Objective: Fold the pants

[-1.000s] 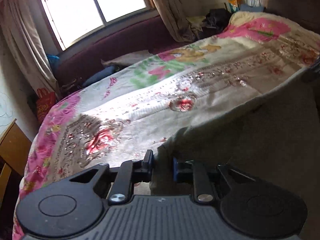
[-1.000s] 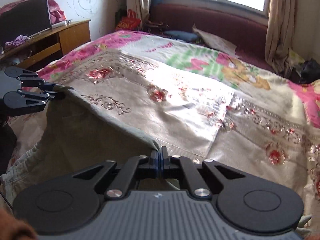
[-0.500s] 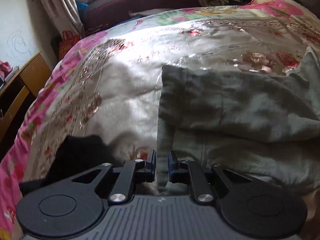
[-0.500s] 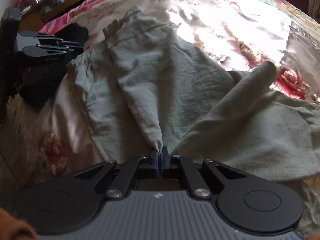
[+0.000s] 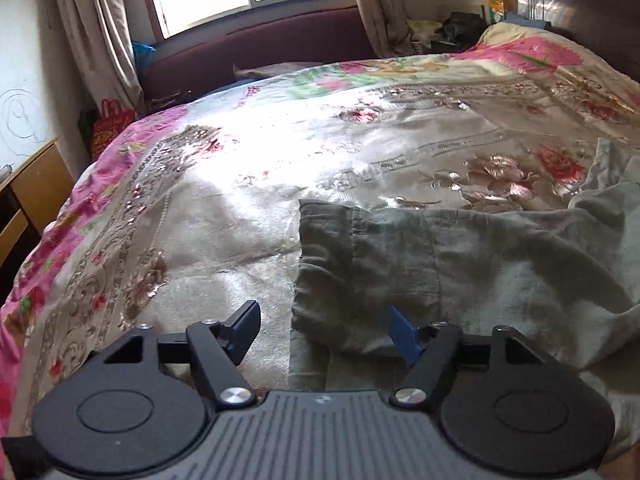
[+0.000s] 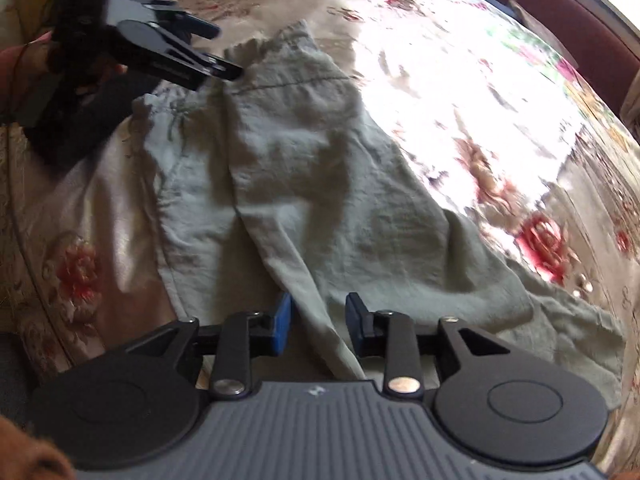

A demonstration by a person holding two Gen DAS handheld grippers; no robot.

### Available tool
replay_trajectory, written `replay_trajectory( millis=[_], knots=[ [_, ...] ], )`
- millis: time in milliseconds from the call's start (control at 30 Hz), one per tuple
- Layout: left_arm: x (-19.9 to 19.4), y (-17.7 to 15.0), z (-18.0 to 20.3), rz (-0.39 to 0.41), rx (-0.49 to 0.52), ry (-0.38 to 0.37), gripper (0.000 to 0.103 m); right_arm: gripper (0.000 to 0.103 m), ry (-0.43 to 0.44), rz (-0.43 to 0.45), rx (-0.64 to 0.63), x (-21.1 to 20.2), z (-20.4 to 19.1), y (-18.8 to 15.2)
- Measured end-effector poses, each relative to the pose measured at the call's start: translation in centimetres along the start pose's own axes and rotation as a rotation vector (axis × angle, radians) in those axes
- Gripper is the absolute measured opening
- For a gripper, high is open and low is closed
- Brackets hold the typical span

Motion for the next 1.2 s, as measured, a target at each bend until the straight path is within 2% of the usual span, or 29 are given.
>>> replay_trajectory(
  millis=[100, 133, 200, 233, 267, 300, 333, 367, 500, 633, 733, 833, 900, 933, 1033, 1100, 1200],
  knots=[
    [2.1, -0.6, 0.1, -0.042, 0.013, -0.008, 0.083, 0.037, 0.004, 0.043, -0.064, 2.6, -2.7, 1.5],
    [2.5, -0.8, 0.1, -0.056, 0.021, -0.016, 0.08, 0.037, 0.005, 0.05, -0.093, 3.4, -3.5, 1.9],
    [2.8, -1.0, 0.5, -0.076, 0.051, -0.045, 0.057, 0.039, -0.012, 0.072, -0.168, 4.9, -4.7, 2.1],
    [2.8, -1.0, 0.7, -0.083, 0.053, -0.051, 0.055, 0.039, -0.032, 0.077, -0.185, 5.6, -4.8, 2.1],
    [2.8, -0.8, 0.7, -0.089, 0.057, -0.049, 0.048, 0.033, -0.035, 0.074, -0.169, 6.2, -4.5, 2.1],
    [2.7, -0.6, 0.7, -0.094, 0.06, -0.047, 0.041, 0.008, -0.017, 0.065, -0.131, 6.3, -4.2, 2.3],
    [2.6, -0.4, 0.5, -0.1, 0.053, -0.041, 0.032, 0.003, -0.007, 0.058, -0.101, 6.0, -3.7, 2.7],
    [2.4, -0.2, 0.2, -0.106, 0.04, -0.042, 0.029, 0.003, -0.003, 0.061, -0.076, 5.5, -3.2, 3.1],
    [-0.1, 0.5, -1.6, -0.088, -0.036, -0.063, 0.026, 0.003, 0.025, 0.134, -0.01, 1.0, -1.4, 4.6],
    [-4.1, 0.4, -2.1, -0.07, -0.066, -0.055, 0.026, 0.003, 0.097, 0.178, 0.001, -2.8, -2.2, 4.9],
    [-6.0, -1.5, -1.9, -0.091, -0.077, -0.041, 0.026, 0.003, 0.103, 0.147, -0.065, -1.5, -4.2, 3.2],
    [-5.3, -4.9, -1.4, -0.175, -0.096, -0.035, 0.026, 0.004, 0.179, 0.061, -0.028, 1.7, -6.2, 1.1],
    [-4.2, -7.0, -0.9, -0.213, -0.063, 0.003, 0.029, 0.01, 0.162, 0.029, -0.071, 3.5, -7.7, 0.1],
    [-3.8, -7.5, -0.6, -0.22, -0.051, 0.013, 0.03, 0.01, 0.143, 0.036, -0.095, 3.8, -8.0, 0.0],
    [-3.8, -7.3, -0.4, -0.218, -0.017, 0.05, 0.036, 0.012, 0.138, 0.036, -0.092, 3.1, -7.9, 0.3],
    [-4.8, -6.7, -0.7, -0.208, -0.025, 0.069, 0.039, 0.023, 0.16, 0.039, -0.051, 1.7, -7.2, 0.4],
    [-6.4, -6.4, -1.5, -0.216, -0.037, 0.141, 0.04, 0.028, 0.156, 0.051, 0.058, -0.6, -5.3, -0.8]
  ],
)
Point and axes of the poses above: each gripper's, at about its wrist camera, not at the fingertips, and x roughly the way its jaws point, z to its right, y to its top, the point moved 7 cm from there along x, roughly the way its jaws point, and after that the axes turned 3 degrees about x, right-handed, at the moved point
